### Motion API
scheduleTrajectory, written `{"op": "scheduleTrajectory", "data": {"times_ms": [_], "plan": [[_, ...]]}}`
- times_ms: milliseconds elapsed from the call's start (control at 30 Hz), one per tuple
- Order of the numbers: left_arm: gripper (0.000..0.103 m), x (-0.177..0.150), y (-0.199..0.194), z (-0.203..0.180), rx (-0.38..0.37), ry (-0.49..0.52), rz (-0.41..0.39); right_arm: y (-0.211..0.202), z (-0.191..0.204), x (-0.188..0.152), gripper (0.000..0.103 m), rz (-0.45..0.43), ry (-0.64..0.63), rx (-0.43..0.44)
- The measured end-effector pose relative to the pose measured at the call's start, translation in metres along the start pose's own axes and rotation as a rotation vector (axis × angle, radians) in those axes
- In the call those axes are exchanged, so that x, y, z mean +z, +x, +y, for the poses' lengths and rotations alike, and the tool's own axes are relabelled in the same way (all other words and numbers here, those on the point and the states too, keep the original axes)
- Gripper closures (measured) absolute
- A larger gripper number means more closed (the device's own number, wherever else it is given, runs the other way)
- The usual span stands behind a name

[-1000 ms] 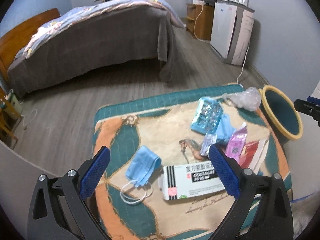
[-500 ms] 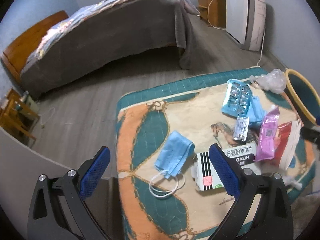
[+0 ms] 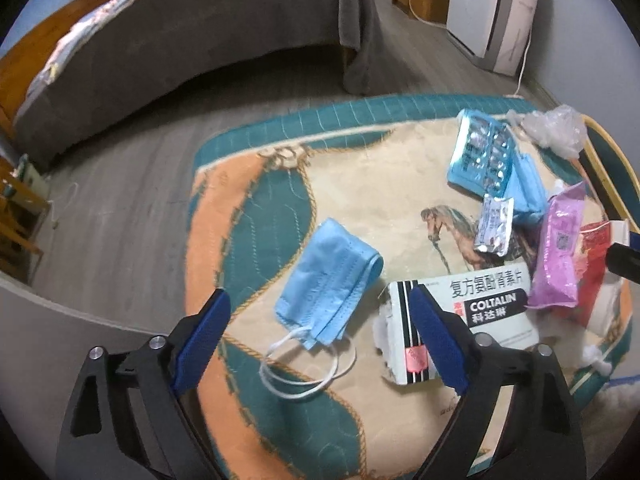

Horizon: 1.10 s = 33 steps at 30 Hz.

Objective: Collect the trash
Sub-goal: 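Grasp the blue face mask with the left gripper while the right grasps the paper cup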

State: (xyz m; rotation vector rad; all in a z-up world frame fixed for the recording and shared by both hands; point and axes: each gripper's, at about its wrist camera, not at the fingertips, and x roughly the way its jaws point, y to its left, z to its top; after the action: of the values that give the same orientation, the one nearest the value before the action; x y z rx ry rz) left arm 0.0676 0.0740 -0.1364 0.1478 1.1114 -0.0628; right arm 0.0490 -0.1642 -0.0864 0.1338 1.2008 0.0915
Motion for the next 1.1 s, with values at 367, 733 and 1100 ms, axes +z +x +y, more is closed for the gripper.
{"op": "scheduleTrajectory", "data": {"times_ms": [367,733,1100], "plan": [[0.042,0.006,0.036,-0.008,-0.014,0.03,0.058,-0.011,0.002,0.007,0.082,-0.033,-0.033,-0.019],[0.093,0.012,0.031,-0.001,-0.015,0.011,0.03,-0.029,-0.002,0.018,0.091,-0.107,-0.051,-0.033],[0.099,0.042,-0.032,-0.003,-0.064,-0.057,-0.203,-0.066,-0.019,0.043,0.091,-0.234,-0.026,-0.037]]}}
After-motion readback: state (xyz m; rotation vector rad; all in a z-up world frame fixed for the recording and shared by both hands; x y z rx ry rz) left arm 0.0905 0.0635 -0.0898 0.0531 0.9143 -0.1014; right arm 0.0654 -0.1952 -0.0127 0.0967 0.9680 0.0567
